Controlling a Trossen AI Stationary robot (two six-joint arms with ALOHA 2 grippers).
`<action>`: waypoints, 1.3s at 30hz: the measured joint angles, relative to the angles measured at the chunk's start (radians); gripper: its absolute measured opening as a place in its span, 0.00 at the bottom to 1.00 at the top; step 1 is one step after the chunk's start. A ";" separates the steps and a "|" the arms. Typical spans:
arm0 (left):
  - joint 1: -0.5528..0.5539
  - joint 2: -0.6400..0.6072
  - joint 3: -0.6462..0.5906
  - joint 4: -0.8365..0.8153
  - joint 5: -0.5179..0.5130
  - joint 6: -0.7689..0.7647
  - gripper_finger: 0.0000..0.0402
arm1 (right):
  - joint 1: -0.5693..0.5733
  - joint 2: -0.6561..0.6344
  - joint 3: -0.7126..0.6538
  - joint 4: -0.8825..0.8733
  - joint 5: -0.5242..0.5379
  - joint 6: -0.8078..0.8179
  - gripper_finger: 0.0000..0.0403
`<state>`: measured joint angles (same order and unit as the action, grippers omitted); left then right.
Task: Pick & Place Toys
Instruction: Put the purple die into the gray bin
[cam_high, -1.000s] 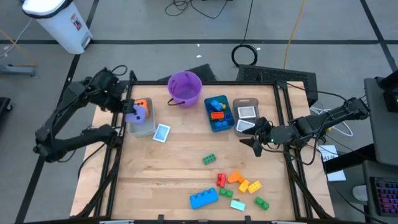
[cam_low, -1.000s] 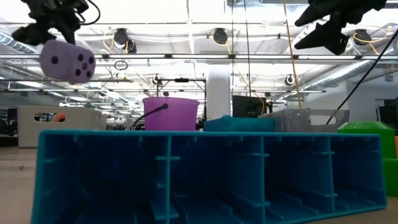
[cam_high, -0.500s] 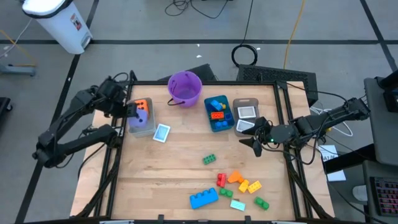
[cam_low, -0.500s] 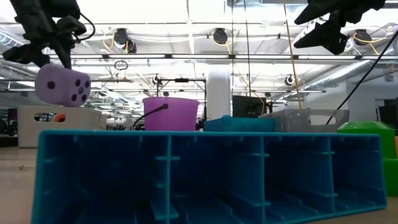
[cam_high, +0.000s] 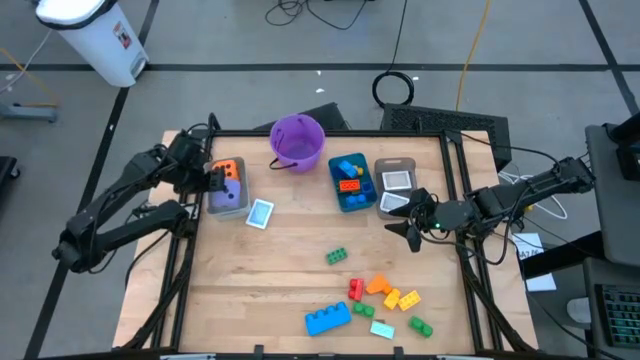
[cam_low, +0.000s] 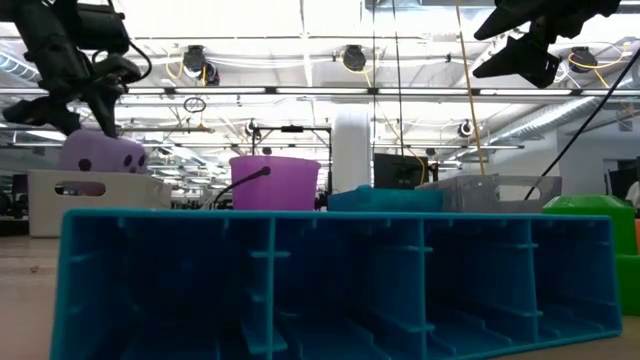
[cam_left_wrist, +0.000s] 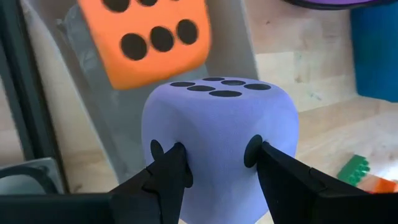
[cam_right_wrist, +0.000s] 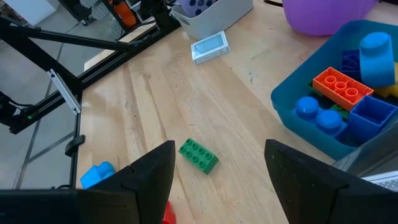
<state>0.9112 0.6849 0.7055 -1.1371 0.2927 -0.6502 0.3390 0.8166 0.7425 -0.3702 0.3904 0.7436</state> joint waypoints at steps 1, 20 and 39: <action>0.000 0.000 -0.006 0.000 -0.006 0.000 0.46 | 0.000 0.000 0.000 0.000 0.000 0.000 0.60; 0.000 0.001 -0.132 0.098 -0.032 -0.018 0.46 | 0.000 0.000 0.000 -0.001 0.001 0.003 0.60; 0.000 0.001 -0.133 0.152 -0.085 -0.040 0.68 | 0.000 0.000 0.000 0.000 0.001 0.028 0.60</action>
<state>0.9112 0.6857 0.5728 -0.9846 0.2078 -0.6903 0.3393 0.8166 0.7425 -0.3707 0.3912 0.7712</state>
